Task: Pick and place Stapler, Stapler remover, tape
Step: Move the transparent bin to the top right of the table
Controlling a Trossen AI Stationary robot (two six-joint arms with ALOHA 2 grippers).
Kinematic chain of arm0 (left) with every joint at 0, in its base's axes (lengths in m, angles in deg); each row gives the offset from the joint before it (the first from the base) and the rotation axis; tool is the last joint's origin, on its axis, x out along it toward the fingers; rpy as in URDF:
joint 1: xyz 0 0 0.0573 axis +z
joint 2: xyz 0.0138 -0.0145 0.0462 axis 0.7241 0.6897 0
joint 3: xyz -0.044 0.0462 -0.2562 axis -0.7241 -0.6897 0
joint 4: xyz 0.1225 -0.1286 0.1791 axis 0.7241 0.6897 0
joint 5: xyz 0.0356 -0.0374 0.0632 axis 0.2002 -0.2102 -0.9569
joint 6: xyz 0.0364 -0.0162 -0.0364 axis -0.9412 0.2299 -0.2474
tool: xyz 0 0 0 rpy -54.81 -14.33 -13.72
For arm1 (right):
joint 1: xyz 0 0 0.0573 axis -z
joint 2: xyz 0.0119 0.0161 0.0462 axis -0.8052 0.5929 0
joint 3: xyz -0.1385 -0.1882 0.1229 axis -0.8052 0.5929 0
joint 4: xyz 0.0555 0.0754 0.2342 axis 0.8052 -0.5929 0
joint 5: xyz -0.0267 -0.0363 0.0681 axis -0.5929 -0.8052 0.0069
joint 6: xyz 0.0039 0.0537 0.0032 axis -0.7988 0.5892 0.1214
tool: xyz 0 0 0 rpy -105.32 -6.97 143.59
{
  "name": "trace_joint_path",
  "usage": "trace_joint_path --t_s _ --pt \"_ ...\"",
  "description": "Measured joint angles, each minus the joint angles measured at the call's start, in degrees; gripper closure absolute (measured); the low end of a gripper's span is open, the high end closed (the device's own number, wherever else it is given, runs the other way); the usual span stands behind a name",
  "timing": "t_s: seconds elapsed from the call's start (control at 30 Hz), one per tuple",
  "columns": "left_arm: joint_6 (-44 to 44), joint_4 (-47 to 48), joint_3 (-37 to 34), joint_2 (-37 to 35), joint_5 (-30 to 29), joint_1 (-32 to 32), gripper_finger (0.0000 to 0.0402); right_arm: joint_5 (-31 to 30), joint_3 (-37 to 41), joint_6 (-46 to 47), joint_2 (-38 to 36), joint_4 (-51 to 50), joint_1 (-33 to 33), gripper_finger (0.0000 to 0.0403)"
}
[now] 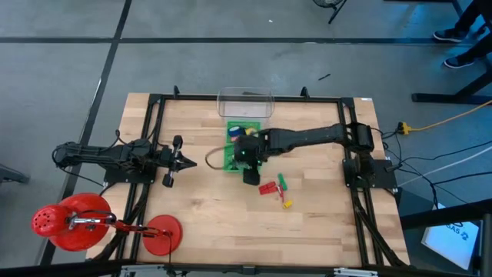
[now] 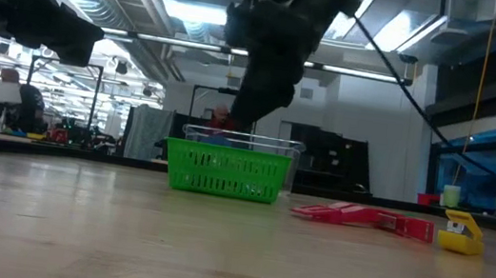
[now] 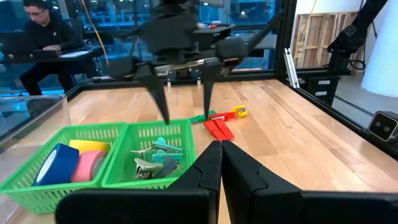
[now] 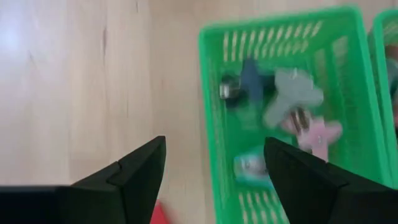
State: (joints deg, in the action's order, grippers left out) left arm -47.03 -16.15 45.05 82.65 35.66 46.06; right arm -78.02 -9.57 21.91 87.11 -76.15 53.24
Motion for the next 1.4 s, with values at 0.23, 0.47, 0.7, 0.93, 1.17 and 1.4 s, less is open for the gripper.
trace_joint_path --t_s 0.23,0.47,0.7,0.93,1.17,1.4 --pt "-0.02 -0.04 0.00 0.00 0.02 0.00 0.0397 -11.84 -0.02 -0.34 -2.03 -4.18 -6.37 0.0130" --pt "0.00 -0.04 0.00 0.15 0.02 0.00 0.0396 -13.29 0.40 -0.77 -2.72 -10.84 -8.69 0.0131" --pt "0.00 -0.02 0.01 0.26 0.00 0.00 0.0395 -12.99 7.83 -2.25 -7.21 -13.22 -5.01 0.0131" --pt "0.00 -0.02 0.00 0.26 0.00 0.00 0.0396 -17.15 17.82 -11.97 -18.33 -6.01 2.36 0.0131" --pt "0.00 -0.04 0.02 0.26 0.00 0.00 0.0395 -18.43 18.80 -36.69 -19.71 1.34 12.35 0.0131" --pt "-0.01 -0.02 0.01 0.26 0.00 0.00 0.0395 -16.59 18.82 -47.53 -17.15 5.80 22.47 0.0131"
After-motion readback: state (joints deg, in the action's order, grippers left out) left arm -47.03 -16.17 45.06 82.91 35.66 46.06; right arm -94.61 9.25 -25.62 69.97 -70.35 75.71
